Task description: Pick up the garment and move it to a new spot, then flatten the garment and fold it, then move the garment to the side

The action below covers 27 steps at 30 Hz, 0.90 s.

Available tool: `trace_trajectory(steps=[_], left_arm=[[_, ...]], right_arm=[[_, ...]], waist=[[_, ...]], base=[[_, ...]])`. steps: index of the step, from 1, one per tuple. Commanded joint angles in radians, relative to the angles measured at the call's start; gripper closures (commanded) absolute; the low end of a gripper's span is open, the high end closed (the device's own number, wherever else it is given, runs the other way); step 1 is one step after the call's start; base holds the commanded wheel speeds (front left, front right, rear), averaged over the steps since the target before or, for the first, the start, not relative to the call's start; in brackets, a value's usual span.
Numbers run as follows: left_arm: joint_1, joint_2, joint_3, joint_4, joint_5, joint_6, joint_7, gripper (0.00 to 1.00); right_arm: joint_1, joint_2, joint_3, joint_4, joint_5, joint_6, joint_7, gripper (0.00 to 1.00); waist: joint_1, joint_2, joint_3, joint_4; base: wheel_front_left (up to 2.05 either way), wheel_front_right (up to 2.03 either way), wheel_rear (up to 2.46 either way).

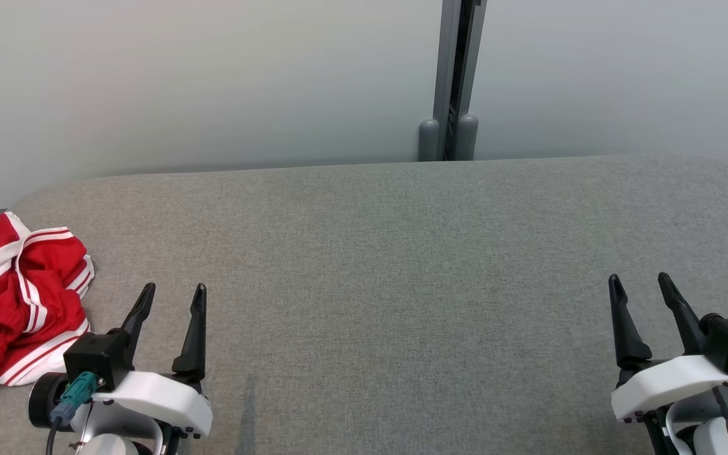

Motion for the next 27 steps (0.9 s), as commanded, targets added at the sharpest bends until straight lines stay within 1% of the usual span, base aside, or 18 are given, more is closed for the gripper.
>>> trace_trajectory(steps=[1,7,22,27], left_arm=[[-0.014,0.003,0.003,-0.001,0.018,-0.001,0.003,0.00],[-0.019,0.002,0.005,0.010,0.038,-0.003,0.011,0.00],[-0.023,0.000,0.014,0.019,0.097,0.021,0.041,0.00],[-0.023,-0.001,0.018,0.022,0.082,0.014,0.038,0.00]], right_arm=[[-0.011,-0.003,0.000,0.002,-0.017,0.002,-0.013,0.00],[-0.008,0.004,-0.003,0.008,-0.041,0.002,-0.026,0.00],[-0.002,0.014,0.002,0.017,-0.091,0.002,-0.052,0.00],[-0.002,0.015,0.002,0.019,-0.064,0.002,-0.056,0.00]], waist=[[0.0000,0.0000,-0.001,0.000],[0.0000,0.0000,-0.004,-0.002],[0.0000,0.0000,-0.009,0.000],[0.0000,0.0000,-0.008,0.003]], base=[[0.00,0.00,0.00],[0.00,0.00,0.00],[0.00,0.00,0.00],[0.00,0.00,0.00]])
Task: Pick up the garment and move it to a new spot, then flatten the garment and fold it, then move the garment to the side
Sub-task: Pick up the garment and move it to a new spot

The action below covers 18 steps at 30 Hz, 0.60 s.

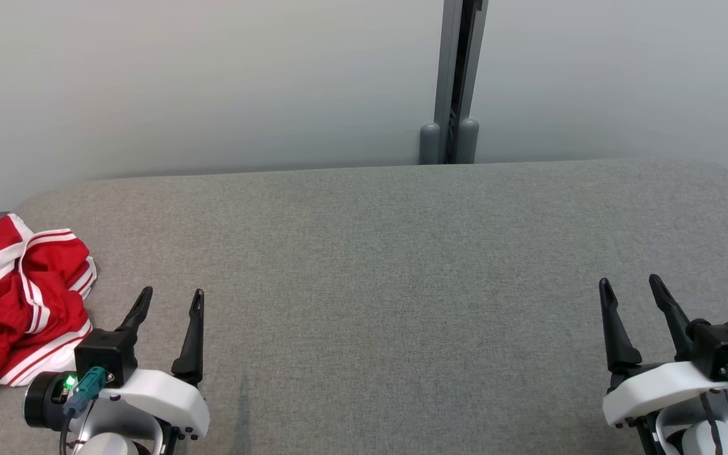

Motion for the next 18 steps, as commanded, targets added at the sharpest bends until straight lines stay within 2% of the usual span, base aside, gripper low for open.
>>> trace_trajectory(steps=[1,18], left_arm=[[-0.016,0.003,0.003,0.001,-0.004,-0.003,-0.005,0.00],[-0.025,0.004,-0.017,-0.010,-0.019,-0.002,-0.006,0.00]], right_arm=[[-0.002,-0.002,-0.003,-0.003,0.005,0.002,-0.008,0.00],[0.007,-0.001,-0.015,-0.011,0.017,0.002,-0.006,0.00]], waist=[[0.0000,-0.0001,0.001,0.000],[0.0000,-0.0001,0.013,0.027]], base=[[0.00,0.00,0.00],[0.00,0.00,0.00]])
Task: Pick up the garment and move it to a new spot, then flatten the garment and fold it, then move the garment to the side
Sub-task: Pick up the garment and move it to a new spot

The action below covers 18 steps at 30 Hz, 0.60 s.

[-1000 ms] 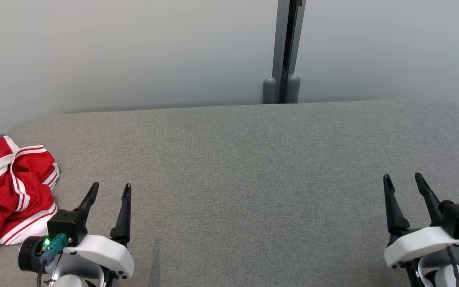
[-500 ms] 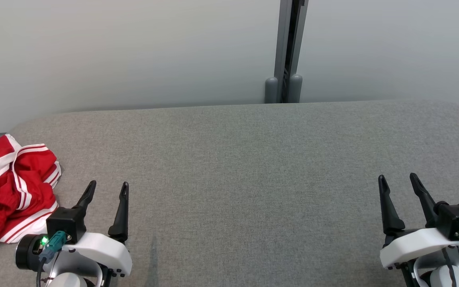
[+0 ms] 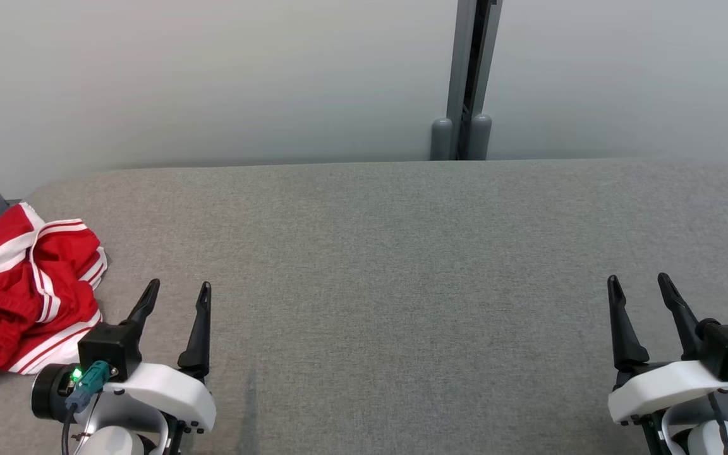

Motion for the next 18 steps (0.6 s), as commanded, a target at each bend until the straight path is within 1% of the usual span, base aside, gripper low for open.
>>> trace_trajectory(steps=[1,5,10,15,16,18], left_arm=[[-0.019,0.001,0.000,-0.002,0.001,0.002,-0.002,0.00],[-0.036,0.002,0.010,-0.002,-0.008,0.014,-0.014,0.00],[-0.058,0.001,0.036,-0.003,-0.027,0.031,-0.033,0.00],[-0.070,0.002,0.068,0.005,-0.049,0.047,-0.056,0.00],[-0.073,0.002,0.075,0.009,-0.057,0.049,-0.064,0.00],[-0.071,0.004,0.085,0.011,-0.067,0.051,-0.072,0.00]], right_arm=[[0.007,-0.003,-0.001,-0.008,-0.001,0.001,-0.001,0.00],[0.001,-0.003,0.009,-0.020,-0.008,0.001,0.006,0.00],[-0.017,-0.004,0.026,-0.054,-0.013,0.001,0.016,0.00],[-0.027,-0.007,0.046,-0.084,-0.020,0.001,0.027,0.00],[-0.029,-0.007,0.045,-0.095,-0.019,0.001,0.033,0.00],[-0.034,-0.006,0.058,-0.106,-0.021,0.001,0.038,0.00]], waist=[[0.0000,0.0000,0.005,0.018],[0.0000,0.0000,0.017,0.066],[0.0000,0.0000,0.045,0.158],[0.0000,0.0000,0.069,0.264],[0.0000,0.0000,0.074,0.309],[0.0000,0.0000,0.079,0.348]], base=[[0.00,0.00,0.00],[0.00,0.00,0.00],[0.00,0.00,0.00],[0.00,0.00,0.00],[0.00,0.00,0.00],[0.00,0.00,0.00]])
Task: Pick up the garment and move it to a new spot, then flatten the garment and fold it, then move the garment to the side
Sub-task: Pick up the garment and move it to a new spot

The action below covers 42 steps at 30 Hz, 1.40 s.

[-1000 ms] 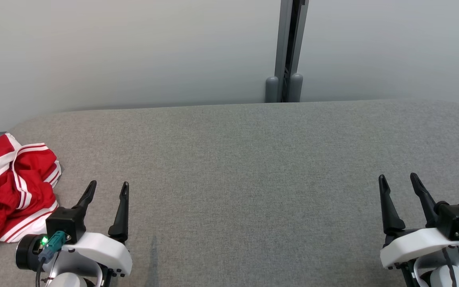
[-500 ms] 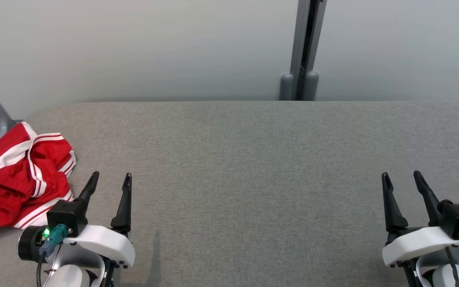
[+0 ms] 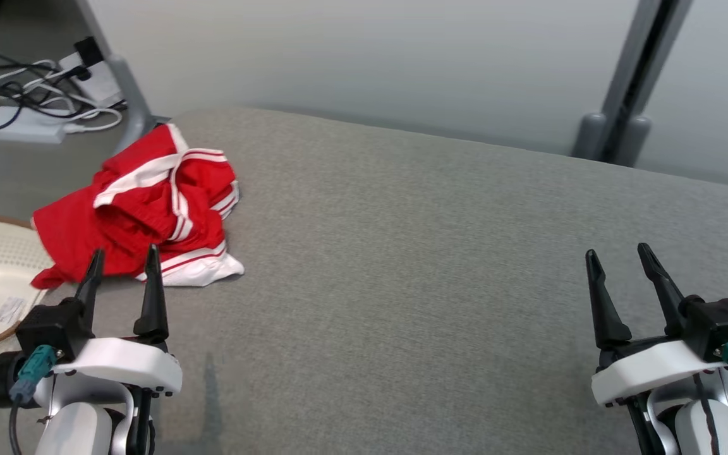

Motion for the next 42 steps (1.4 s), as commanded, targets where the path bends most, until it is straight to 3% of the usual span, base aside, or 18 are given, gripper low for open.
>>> trace_trajectory(steps=[1,11,30,36,42], left_arm=[[-0.007,0.006,0.009,0.003,-0.009,0.005,-0.008,0.00],[-0.001,0.000,0.029,0.024,-0.042,0.008,-0.034,0.00],[-0.012,0.002,0.031,0.018,-0.067,0.014,-0.045,0.00],[-0.078,0.009,0.001,0.014,-0.088,-0.031,0.007,0.00],[-0.206,0.024,-0.027,0.072,-0.139,-0.094,0.134,0.00]], right_arm=[[-0.012,-0.005,0.007,-0.013,-0.002,0.001,0.007,0.00],[-0.016,-0.006,0.044,-0.029,0.006,0.001,0.029,0.00],[-0.042,-0.014,0.062,-0.015,0.014,0.001,0.037,0.00],[-0.041,-0.016,0.050,-0.028,0.008,0.001,0.041,0.00],[-0.057,-0.021,0.057,-0.061,-0.011,0.001,0.062,0.00]], waist=[[0.0000,0.0000,0.022,0.089],[0.0000,0.0000,0.029,0.218],[0.0000,0.0000,0.046,0.227],[0.0000,0.0000,0.062,0.226],[0.0000,0.0000,0.114,0.174]], base=[[0.00,0.00,0.00],[0.00,0.00,0.00],[0.00,0.00,0.00],[0.00,0.00,0.00],[0.00,0.00,0.00]])
